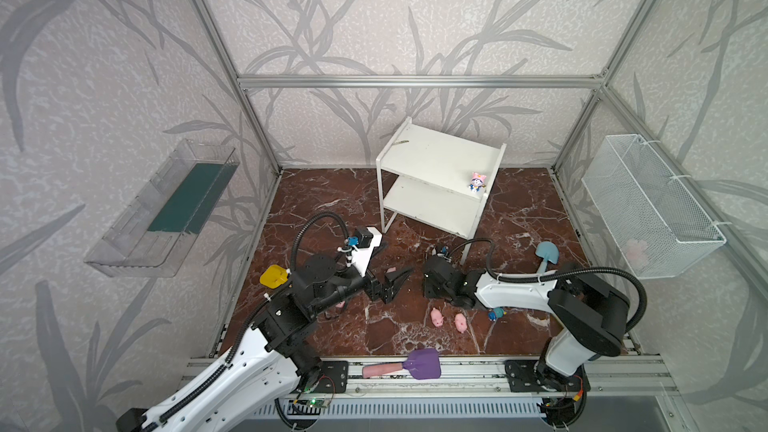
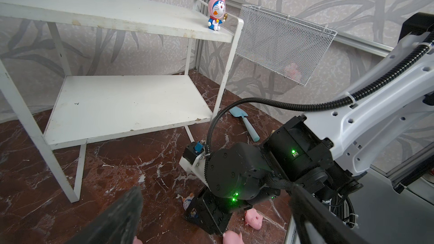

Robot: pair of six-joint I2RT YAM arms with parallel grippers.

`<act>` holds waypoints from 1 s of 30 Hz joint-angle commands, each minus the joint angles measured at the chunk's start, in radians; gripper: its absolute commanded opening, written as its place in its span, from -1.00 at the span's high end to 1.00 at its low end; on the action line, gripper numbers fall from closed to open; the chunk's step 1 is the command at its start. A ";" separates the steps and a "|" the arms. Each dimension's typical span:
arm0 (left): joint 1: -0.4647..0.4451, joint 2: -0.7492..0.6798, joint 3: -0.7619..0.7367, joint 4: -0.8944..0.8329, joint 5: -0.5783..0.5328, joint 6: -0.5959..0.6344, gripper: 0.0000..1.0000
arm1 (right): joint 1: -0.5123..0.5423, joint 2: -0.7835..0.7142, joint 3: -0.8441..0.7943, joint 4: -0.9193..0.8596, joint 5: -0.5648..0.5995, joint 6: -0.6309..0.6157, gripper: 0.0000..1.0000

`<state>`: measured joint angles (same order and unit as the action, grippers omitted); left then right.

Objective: Place and organize the plastic toys onto the shelf
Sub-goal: 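Close the right gripper on the white Doraemon figurine and lift it, then carry the figurine with the right gripper toward the left gripper while the left gripper approaches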

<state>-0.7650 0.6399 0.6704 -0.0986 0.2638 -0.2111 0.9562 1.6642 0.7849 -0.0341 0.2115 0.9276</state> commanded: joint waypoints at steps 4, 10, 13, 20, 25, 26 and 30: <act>-0.004 -0.010 -0.001 -0.003 -0.001 -0.002 -0.99 | -0.002 0.026 -0.029 -0.042 -0.002 0.001 0.25; -0.004 -0.008 -0.002 0.000 0.000 -0.005 -0.99 | -0.001 0.031 -0.033 -0.029 -0.029 -0.016 0.36; -0.004 -0.009 -0.002 -0.004 0.000 -0.007 -0.99 | 0.001 0.032 -0.032 -0.029 -0.044 -0.029 0.36; -0.004 -0.013 -0.005 0.000 0.000 -0.009 -0.98 | 0.015 0.037 -0.045 -0.030 -0.042 -0.026 0.28; -0.004 -0.018 -0.007 -0.002 -0.001 -0.009 -0.98 | 0.020 0.037 -0.050 -0.030 -0.046 -0.028 0.35; -0.005 -0.019 -0.006 -0.002 -0.001 -0.010 -0.99 | 0.022 0.037 -0.050 -0.030 -0.046 -0.028 0.36; -0.005 -0.022 -0.007 -0.002 -0.002 -0.010 -0.98 | 0.027 0.032 -0.060 -0.029 -0.042 -0.029 0.40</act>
<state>-0.7650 0.6300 0.6701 -0.1009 0.2634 -0.2138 0.9703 1.6642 0.7631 0.0002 0.2005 0.9009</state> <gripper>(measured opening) 0.994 0.303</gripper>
